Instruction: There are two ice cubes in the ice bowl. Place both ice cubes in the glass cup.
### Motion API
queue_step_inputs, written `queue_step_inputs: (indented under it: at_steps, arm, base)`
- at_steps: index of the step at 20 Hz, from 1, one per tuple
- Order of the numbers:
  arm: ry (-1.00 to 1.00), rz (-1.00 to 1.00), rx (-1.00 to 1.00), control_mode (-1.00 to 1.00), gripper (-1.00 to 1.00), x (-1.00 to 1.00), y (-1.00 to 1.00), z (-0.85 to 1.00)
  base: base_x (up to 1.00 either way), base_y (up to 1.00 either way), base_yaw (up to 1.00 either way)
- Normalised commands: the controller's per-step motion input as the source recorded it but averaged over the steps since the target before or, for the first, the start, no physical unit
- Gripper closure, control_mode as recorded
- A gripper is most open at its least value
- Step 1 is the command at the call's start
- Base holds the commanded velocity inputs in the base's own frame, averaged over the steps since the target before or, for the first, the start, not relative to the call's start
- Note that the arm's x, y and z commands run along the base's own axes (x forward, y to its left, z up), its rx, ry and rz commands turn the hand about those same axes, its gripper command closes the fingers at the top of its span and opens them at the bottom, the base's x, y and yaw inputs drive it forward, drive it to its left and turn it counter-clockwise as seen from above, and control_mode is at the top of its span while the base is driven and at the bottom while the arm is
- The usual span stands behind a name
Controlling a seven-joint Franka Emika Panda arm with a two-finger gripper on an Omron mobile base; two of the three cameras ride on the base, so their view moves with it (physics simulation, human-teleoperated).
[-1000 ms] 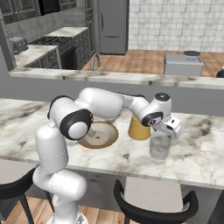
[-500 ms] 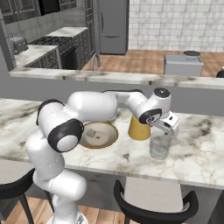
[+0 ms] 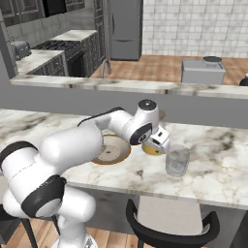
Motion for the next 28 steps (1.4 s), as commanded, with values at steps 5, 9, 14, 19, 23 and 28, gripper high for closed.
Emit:
queue_step_inputs:
  at_steps: [5,9,14,19,23,28]
  arm:
    - [0.02,0.0,0.06,-1.0,-1.0,0.27,1.0,0.44]
    - [0.08,0.0,0.19,-1.0,-1.0,0.38,1.0,0.14]
    - [0.09,0.01,0.23,-1.0,-1.0,0.28,0.74,-0.1]
    - [0.07,0.01,0.08,-1.0,-1.0,0.37,0.22,-0.21]
    - [0.12,0.04,0.22,-1.0,-1.0,0.2,0.18,-0.41]
    - [0.14,0.05,0.01,-1.0,-1.0,0.13,0.32,-0.39]
  base:
    - [0.0,0.0,0.0]
    - [0.0,0.0,0.0]
    - [0.0,0.0,0.0]
    - [0.0,0.0,0.0]
    - [0.0,0.0,0.0]
    - [0.0,0.0,0.0]
